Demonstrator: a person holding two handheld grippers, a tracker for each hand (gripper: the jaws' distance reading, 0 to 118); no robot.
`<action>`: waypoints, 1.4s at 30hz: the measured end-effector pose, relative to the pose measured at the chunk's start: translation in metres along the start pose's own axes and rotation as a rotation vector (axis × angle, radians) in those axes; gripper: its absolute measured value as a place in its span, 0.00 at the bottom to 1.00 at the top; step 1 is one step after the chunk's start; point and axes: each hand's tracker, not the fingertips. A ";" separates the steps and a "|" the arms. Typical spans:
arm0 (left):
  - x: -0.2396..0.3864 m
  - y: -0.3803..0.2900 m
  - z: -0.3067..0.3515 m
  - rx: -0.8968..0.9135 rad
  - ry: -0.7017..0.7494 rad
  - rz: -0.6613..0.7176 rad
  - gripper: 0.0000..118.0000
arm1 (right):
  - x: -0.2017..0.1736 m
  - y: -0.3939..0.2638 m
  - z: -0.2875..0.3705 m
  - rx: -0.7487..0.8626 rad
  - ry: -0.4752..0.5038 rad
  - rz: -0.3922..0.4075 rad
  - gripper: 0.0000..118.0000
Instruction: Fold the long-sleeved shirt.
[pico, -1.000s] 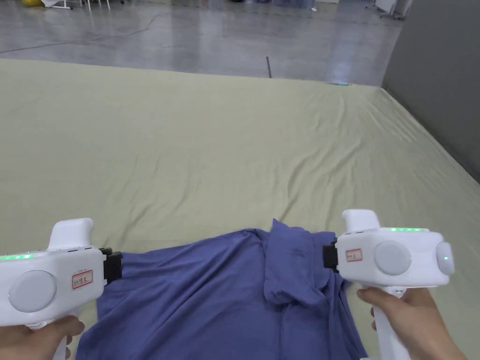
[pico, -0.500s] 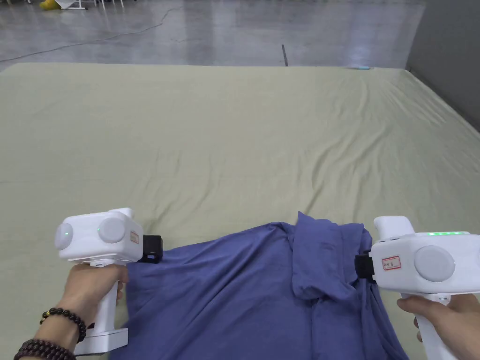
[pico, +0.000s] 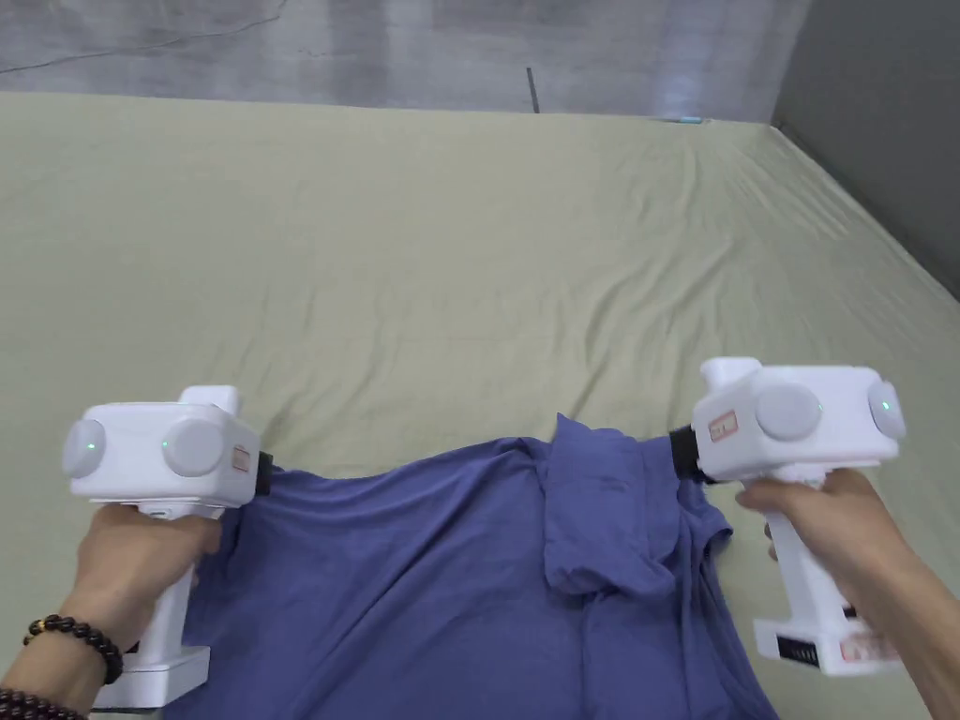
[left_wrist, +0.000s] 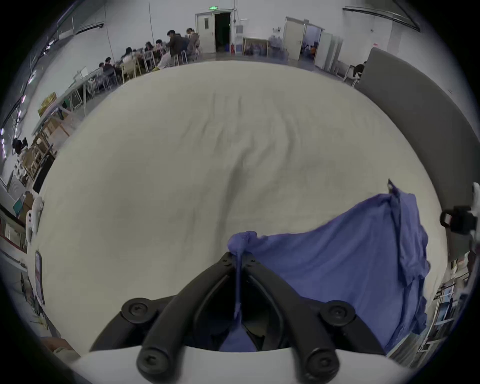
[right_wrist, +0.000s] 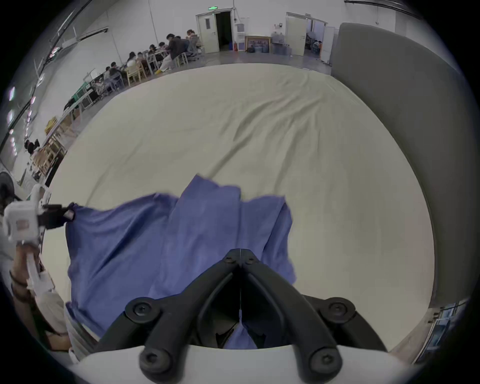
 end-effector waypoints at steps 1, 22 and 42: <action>-0.001 0.004 0.002 0.000 -0.009 0.008 0.00 | 0.003 0.011 -0.007 -0.014 -0.007 -0.009 0.05; 0.000 0.035 0.003 0.044 0.015 -0.013 0.00 | 0.003 0.069 -0.090 -0.201 0.015 -0.065 0.12; -0.041 -0.189 0.138 0.049 -0.041 -0.023 0.00 | 0.002 -0.201 0.131 -0.029 0.159 -0.016 0.12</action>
